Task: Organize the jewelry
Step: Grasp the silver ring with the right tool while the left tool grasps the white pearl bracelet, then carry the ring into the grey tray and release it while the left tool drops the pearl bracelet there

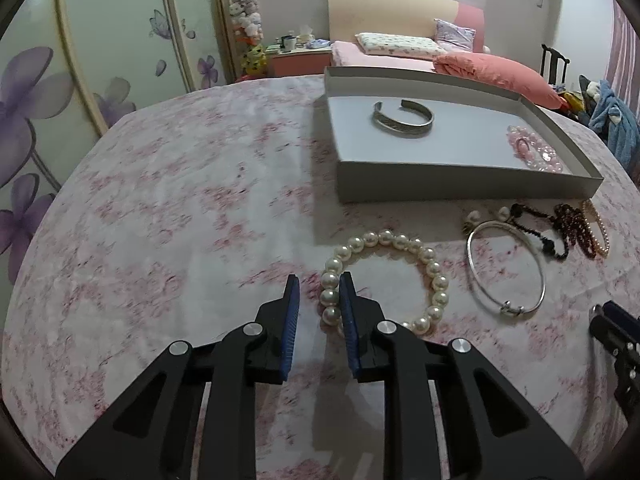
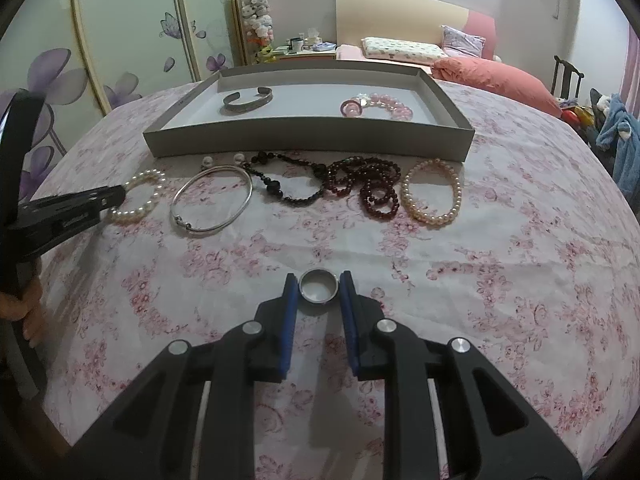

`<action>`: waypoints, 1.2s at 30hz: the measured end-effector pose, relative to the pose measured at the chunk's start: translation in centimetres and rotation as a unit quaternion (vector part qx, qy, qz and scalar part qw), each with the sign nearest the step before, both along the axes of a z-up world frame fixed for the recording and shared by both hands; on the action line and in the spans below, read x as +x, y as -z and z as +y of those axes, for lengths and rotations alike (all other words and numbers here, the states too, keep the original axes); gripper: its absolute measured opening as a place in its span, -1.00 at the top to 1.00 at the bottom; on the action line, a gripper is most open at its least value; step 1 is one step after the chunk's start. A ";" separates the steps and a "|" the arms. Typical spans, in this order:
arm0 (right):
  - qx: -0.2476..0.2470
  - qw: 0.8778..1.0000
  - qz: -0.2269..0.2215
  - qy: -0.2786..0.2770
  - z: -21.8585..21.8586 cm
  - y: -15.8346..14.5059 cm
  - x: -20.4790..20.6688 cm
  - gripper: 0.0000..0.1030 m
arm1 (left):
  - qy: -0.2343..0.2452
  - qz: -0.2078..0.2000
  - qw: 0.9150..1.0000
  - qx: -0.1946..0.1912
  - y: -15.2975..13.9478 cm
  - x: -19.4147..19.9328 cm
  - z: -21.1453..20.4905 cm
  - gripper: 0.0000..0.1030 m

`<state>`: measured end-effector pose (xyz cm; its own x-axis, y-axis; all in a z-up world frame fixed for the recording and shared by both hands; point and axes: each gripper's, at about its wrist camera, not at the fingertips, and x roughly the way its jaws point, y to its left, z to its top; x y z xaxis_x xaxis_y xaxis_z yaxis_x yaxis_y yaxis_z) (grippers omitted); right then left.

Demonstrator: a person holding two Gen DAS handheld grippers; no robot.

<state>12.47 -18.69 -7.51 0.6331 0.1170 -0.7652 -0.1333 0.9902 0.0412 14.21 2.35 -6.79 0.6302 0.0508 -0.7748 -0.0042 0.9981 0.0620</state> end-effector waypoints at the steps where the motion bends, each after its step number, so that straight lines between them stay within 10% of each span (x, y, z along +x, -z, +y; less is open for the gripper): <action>1: -0.001 1.000 0.000 0.000 0.0 0.0 0.0 0.57 | 0.000 0.000 1.000 -0.002 0.0 -0.1 0.1 0.57; 24: 0.037 0.999 -0.006 0.017 -1.3 -0.4 -0.1 0.58 | -0.008 -0.013 0.998 -0.055 -0.6 -1.8 1.0 0.80; 36: 0.057 0.997 -0.042 0.020 -1.7 -2.0 -0.5 0.58 | 0.002 -0.092 0.991 -0.099 -3.9 -4.2 1.0 0.80</action>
<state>11.99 -20.36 -5.51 0.7000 0.1744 -0.6926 -0.1022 0.9842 0.1446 10.00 3.36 -2.90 0.7613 -0.0924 -0.6418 0.0060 0.9908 -0.1355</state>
